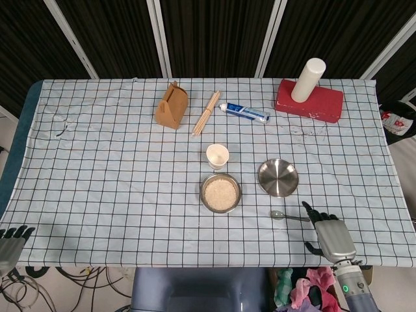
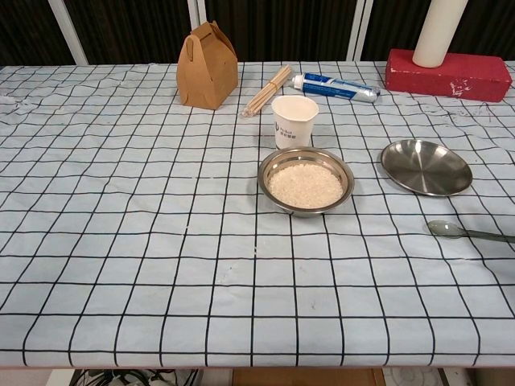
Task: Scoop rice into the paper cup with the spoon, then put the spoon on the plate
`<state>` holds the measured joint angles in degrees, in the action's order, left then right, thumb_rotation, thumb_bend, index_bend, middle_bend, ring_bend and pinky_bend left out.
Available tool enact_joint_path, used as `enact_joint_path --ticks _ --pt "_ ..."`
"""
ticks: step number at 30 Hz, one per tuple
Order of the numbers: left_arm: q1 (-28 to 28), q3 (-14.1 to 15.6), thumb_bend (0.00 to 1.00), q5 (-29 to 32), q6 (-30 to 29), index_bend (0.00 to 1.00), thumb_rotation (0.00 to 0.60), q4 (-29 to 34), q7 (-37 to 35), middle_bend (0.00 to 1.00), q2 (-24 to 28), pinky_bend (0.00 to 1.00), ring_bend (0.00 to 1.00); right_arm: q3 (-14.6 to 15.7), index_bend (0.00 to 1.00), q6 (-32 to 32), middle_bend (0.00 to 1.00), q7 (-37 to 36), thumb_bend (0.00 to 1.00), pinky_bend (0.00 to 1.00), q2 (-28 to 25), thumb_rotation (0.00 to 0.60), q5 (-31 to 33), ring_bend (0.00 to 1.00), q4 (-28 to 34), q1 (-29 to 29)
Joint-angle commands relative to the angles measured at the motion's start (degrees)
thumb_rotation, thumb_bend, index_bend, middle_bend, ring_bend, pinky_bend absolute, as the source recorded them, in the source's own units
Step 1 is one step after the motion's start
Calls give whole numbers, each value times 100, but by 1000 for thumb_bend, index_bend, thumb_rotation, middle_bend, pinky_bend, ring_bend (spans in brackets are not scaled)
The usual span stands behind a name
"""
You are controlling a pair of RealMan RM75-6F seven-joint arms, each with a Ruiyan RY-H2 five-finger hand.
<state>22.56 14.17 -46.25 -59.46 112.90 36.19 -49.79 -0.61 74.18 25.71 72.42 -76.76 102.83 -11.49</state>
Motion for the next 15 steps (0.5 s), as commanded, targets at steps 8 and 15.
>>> enact_joint_path --ticks 8,15 --pt "-16 -31 81 -76 0 0 600 -3 -94 0 5 0 0 -669 384 -99 1000 817 257 1000 565 600 1051 1000 -214 -401" --pt "-39 -38 82 -160 31 0 600 -39 -184 0 15 0 0 -882 483 -199 1000 1155 270 1000 940 600 1776 1000 -529 -592"
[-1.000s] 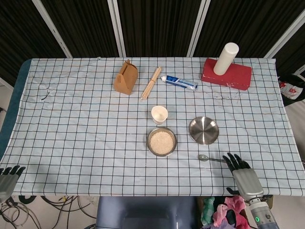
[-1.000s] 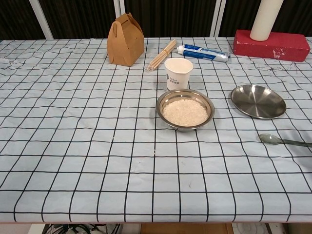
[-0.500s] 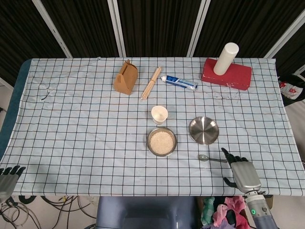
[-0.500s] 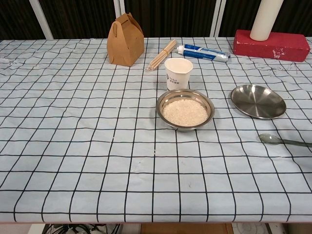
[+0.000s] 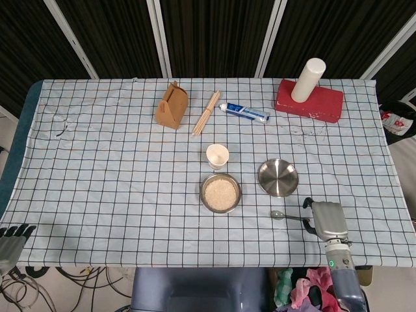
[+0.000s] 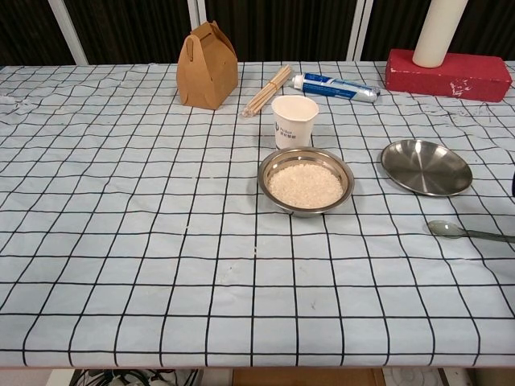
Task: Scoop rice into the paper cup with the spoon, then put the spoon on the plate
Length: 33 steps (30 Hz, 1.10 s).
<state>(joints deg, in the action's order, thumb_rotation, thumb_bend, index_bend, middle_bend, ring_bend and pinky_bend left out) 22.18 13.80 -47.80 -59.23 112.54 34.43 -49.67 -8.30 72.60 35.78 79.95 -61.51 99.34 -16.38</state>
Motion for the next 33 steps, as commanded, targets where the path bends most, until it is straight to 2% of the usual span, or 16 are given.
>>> enact_joint_path --ticks 1,8,17,33 --pt "-1 -1 81 -9 13 0 600 -5 -12 0 2 0 0 -131 485 -42 1000 154 271 1000 227 600 309 1000 -219 -116" --pt "-7 -13 81 -41 25 0 600 -19 -43 0 -3 0 0 -159 485 -43 1000 145 271 1000 416 600 618 1000 -401 -153" --pt "-88 -56 81 -308 -15 0 600 -78 -246 0 -27 0 0 -57 485 -39 1000 75 271 1000 544 600 693 1000 -493 -155" --pt "-95 -73 81 -289 20 0 600 -100 -228 0 -24 0 0 -32 485 -72 1000 -72 270 1000 625 600 884 1000 -613 -177"
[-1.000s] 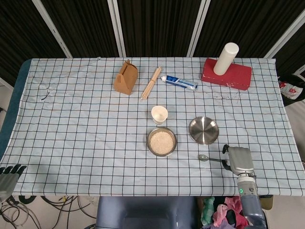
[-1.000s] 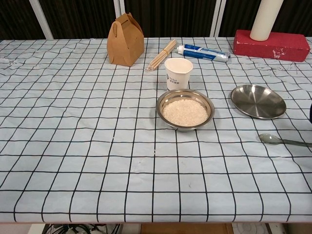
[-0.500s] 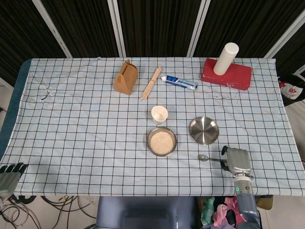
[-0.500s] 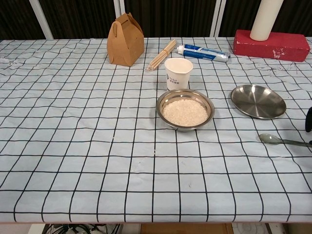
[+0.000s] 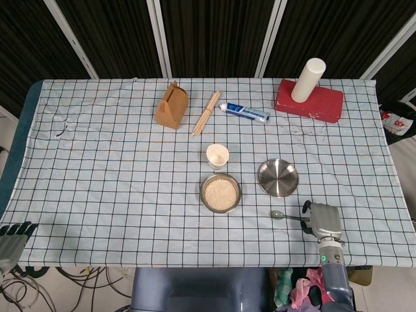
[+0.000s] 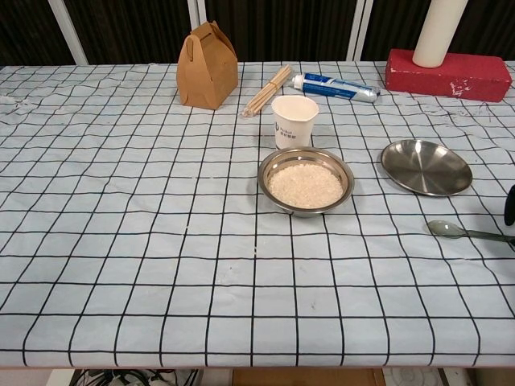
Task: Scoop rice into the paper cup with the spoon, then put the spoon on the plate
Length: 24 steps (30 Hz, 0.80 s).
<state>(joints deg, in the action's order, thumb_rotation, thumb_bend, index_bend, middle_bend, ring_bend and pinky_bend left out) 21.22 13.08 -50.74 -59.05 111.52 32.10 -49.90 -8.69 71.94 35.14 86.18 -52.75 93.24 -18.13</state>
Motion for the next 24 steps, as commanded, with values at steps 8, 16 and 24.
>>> enact_joint_path --ticks 8,16,24 --pt "-1 -6 81 24 4 0 600 6 29 0 0 0 0 7 496 -7 1000 -24 270 1000 48 600 64 1000 -24 -35" --pt "-1 -15 81 39 12 0 600 4 36 0 2 0 0 -3 496 -13 1000 -48 276 1000 52 600 162 1000 -49 -55" --pt "-3 -24 81 55 9 0 600 4 46 0 -1 0 0 17 514 -39 1000 -79 302 1000 56 600 219 1000 -74 -71"
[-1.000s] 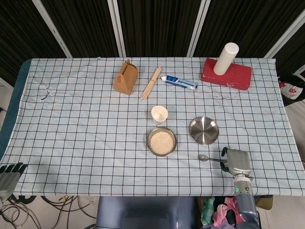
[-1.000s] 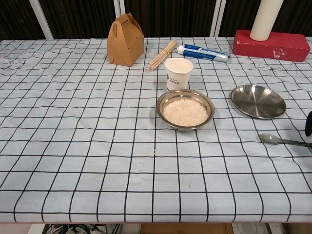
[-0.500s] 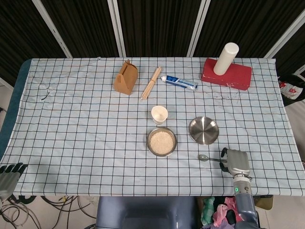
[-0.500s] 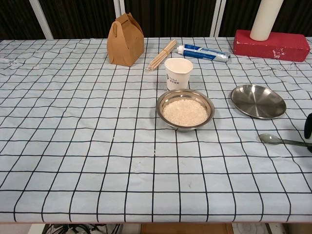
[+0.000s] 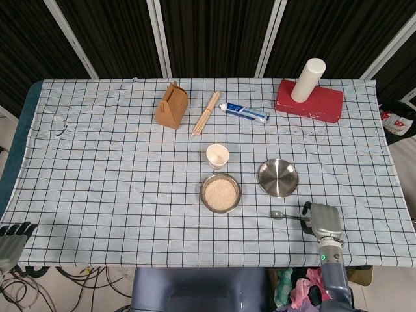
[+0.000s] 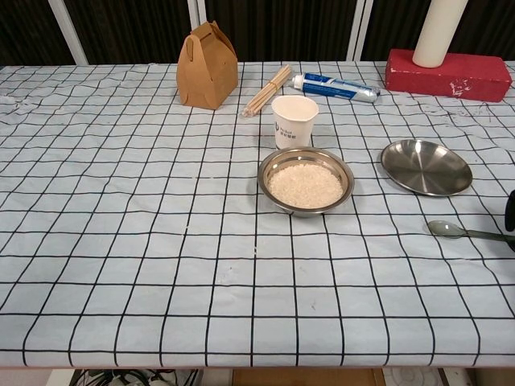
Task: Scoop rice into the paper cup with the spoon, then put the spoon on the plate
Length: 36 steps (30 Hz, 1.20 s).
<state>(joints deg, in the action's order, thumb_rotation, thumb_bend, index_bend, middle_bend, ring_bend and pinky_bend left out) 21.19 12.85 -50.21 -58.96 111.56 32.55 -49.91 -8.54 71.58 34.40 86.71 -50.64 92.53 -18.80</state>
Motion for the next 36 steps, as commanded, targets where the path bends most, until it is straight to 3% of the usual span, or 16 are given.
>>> enact_joint_path --ticks 1,27,36 --pt "0 -2 81 4 0 0 600 0 4 0 -1 0 0 7 514 -8 1000 -7 302 1000 5 600 17 1000 -8 -6" --pt "9 -16 81 86 1 0 600 16 56 0 4 0 0 54 559 -58 1000 -73 349 1000 12 600 140 1000 -97 -52" --pt "10 -18 81 94 3 0 600 18 57 0 5 0 0 94 571 -45 1000 -148 406 1000 -69 600 -23 1000 3 -64"
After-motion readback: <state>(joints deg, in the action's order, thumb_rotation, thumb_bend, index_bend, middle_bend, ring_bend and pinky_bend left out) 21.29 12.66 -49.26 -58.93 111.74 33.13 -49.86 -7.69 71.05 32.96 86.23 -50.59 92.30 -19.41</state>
